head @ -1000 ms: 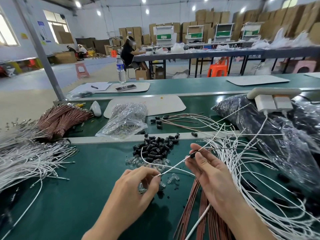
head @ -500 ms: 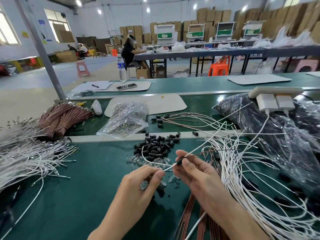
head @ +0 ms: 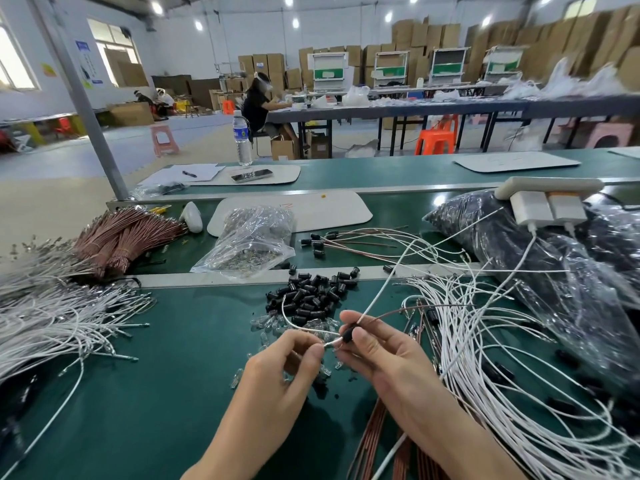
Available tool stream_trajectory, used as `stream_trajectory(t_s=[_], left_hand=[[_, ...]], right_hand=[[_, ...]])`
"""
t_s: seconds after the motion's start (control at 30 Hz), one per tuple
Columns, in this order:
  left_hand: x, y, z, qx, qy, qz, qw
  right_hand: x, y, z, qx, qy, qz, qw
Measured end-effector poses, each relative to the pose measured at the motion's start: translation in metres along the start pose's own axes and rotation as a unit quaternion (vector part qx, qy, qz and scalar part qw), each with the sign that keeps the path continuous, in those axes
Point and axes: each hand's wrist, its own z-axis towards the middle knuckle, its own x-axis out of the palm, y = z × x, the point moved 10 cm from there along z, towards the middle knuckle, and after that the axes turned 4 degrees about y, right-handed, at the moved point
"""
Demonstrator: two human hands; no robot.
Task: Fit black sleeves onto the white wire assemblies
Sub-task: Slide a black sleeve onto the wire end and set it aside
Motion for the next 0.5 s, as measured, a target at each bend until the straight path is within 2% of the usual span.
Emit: stream_trajectory(t_s=[0.17,0.5], left_hand=[[0.0053,0.0013,-0.0006,-0.012,0.012,-0.044,0.999],[0.0101,-0.0028,-0.0005,-0.019,0.021,-0.052,0.998]], right_hand=[[0.0034,-0.0001,0.0001,-0.007,0.017,-0.056,0.998],[0.0081,-0.0031,-0.0031,0.000,0.017,-0.115,0.993]])
